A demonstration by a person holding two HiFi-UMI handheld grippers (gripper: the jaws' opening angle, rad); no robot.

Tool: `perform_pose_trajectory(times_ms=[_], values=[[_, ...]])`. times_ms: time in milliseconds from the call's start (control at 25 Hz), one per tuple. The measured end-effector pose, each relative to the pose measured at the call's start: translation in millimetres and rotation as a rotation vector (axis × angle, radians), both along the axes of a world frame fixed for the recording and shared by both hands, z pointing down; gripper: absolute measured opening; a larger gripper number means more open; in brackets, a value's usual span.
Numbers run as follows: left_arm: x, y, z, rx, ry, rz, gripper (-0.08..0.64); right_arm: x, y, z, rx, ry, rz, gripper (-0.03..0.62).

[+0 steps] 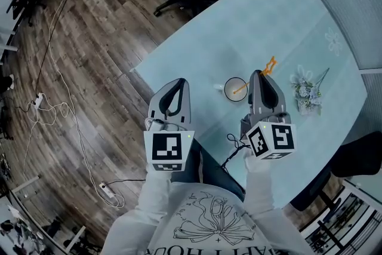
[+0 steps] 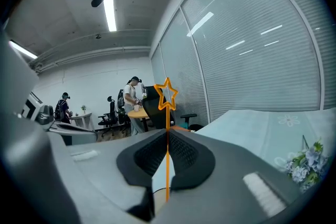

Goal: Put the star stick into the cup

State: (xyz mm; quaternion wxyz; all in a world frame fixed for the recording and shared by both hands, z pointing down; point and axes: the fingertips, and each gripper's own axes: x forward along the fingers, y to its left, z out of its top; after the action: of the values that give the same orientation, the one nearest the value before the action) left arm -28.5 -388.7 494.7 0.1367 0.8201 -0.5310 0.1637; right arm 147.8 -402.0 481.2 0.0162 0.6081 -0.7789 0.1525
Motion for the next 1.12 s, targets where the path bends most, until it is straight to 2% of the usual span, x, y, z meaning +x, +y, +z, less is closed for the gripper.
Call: perform_pose_trajectory(times_ms=[560, 1120], values=[[12, 4, 44, -0.081, -0.012, -0.008, 0.006, -1, -6, 56, -0.122, 0.011, -0.037, 0.015], [12, 9, 58, -0.111, -0.009, -0.014, 0.006, -8, -15, 76, -0.141, 0.022, -0.036, 0.017]])
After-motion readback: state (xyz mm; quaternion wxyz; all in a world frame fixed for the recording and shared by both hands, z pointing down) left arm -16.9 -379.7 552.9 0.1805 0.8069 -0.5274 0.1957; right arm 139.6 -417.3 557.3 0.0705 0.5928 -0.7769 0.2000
